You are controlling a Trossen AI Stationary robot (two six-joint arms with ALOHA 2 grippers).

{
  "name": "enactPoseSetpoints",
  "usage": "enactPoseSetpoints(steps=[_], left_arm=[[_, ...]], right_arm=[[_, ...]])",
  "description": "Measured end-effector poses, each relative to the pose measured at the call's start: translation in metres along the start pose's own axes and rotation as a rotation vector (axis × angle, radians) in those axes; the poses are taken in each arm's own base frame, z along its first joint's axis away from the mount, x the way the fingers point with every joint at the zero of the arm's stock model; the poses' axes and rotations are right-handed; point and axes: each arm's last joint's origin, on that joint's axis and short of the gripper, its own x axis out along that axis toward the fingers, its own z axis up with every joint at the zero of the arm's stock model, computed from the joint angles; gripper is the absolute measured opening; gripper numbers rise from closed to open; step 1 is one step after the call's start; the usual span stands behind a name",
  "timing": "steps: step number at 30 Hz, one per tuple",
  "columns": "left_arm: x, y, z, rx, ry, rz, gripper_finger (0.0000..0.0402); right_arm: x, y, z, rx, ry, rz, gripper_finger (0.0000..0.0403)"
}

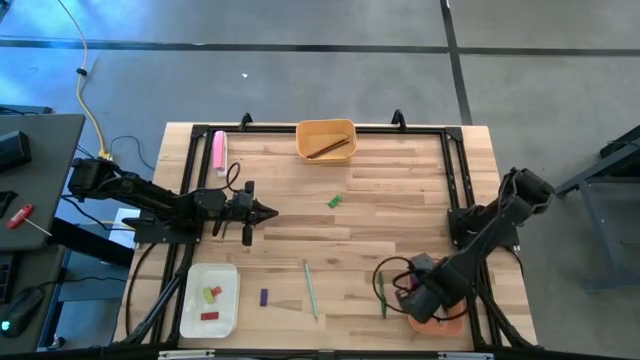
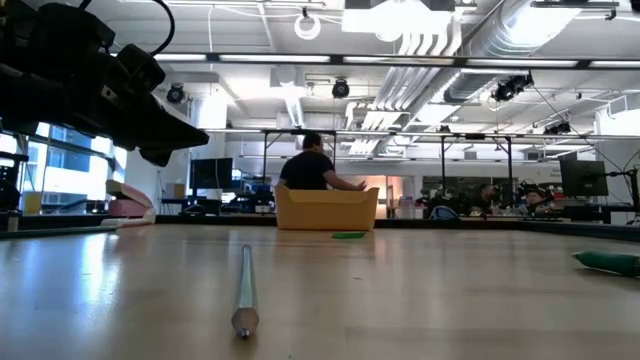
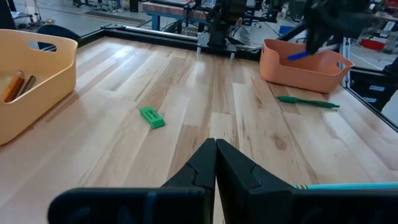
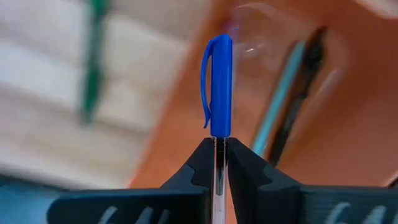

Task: Sort crayons/erasers/pens/pencils in bins
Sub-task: Put the blue pen into the orange bin, then put the light blue pencil into the yellow bin

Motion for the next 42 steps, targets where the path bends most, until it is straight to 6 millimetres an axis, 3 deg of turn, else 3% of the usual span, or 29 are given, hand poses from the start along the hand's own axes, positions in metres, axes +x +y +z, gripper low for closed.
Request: enactPoseSetpoints(steps=[7,13,24,28,34,42], left_arm=[[0.0,0.0,0.0,0.0,0.0,0.0,0.0],[0.0,0.001,0.0,0.003,-0.003,0.019,0.0],[0.0,0.001,0.0,0.007,-0.004,0.023,0.0],[0.0,0.001,0.0,0.004,-0.003,0.023,0.0],[0.0,0.001,0.0,0.0,-0.004,0.023,0.0],[0.0,0.001,0.0,0.0,-0.003,0.023,0.0]], right_arm=[[0.045,-0.018,0.01,0.03,0.02,-0.053,0.0012],[0.063,-0.025,0.015,0.054,0.028,-0.034,0.0013],[0.049,-0.013,0.012,-0.046,0.088,-0.009,0.0097],[0.038,-0.01,0.018,-0.052,-0.015,-0.02,0.0079],[0.033,-0.012,0.033,-0.024,-0.102,-0.077,0.0008],[0.032,-0.005,0.047,-0.111,-0.193,-0.032,0.0008]])
